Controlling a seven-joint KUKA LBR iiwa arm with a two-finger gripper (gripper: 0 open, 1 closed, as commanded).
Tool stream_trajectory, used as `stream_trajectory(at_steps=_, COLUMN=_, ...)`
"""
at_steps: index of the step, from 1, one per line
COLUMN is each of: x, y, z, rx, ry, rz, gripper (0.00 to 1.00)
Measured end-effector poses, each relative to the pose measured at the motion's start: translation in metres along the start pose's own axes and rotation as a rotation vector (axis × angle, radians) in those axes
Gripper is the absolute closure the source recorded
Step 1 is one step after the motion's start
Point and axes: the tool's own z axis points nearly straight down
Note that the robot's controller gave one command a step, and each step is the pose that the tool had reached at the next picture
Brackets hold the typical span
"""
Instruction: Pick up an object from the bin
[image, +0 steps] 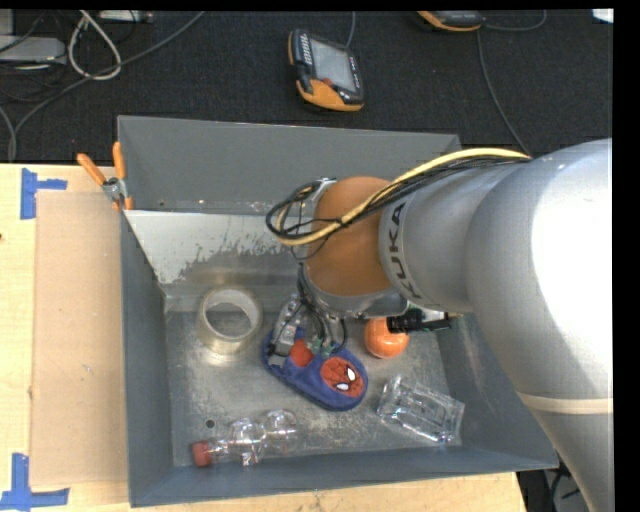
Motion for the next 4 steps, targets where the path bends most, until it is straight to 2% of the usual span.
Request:
stream_trajectory(at_steps=1, x=0.002, y=-0.001, z=-0.001, rx=-0.003, ry=-0.006, rz=0.038, gripper=1.0)
stream_trajectory(at_steps=2, x=-0.032, y=-0.052, z=-0.001, rx=-0.017, ry=-0.011, rz=0.119, gripper=1.0)
stream_trajectory(at_steps=3, x=-0.017, y=-0.02, z=0.0, rx=-0.013, ry=-0.019, rz=0.075, gripper=1.0)
stream_trajectory(at_steps=4, x=-0.02, y=-0.059, z=-0.022, rx=-0.014, ry=-0.02, rz=0.114, gripper=1.0)
